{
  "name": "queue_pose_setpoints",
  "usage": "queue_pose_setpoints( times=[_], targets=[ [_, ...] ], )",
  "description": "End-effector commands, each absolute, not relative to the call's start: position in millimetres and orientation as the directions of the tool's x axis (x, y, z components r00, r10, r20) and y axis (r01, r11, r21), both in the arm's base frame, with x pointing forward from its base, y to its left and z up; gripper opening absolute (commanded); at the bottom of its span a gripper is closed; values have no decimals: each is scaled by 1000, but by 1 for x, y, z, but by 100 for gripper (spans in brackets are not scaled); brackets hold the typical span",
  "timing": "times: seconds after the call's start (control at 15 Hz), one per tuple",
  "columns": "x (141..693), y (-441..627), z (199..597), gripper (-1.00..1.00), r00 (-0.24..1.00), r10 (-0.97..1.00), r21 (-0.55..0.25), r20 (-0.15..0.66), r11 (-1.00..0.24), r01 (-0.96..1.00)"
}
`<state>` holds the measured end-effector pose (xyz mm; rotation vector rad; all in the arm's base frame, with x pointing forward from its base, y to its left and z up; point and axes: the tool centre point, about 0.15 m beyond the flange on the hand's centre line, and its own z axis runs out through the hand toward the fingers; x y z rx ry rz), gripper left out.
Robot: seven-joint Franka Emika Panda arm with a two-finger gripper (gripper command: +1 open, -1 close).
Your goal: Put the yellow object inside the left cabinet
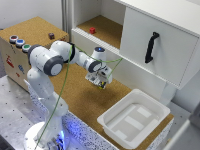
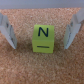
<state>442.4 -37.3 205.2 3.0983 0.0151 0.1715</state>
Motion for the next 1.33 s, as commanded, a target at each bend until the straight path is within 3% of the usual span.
queue_pose_setpoints(
  times=[0.0, 0.27, 0.73, 1.0, 1.27],
  targets=[
    [460, -54, 187, -100, 992, -48, 86, 119, -995, -58],
    [458, -49, 232, -100, 982, -72, 106, 177, -990, -92],
    [484, 10, 382, -100, 911, 36, 96, 411, -995, -4],
    [526, 61, 460, -100, 834, 142, 60, 534, -990, 130],
    [595, 92, 501, -100, 804, 185, 65, 565, -981, 180]
  ],
)
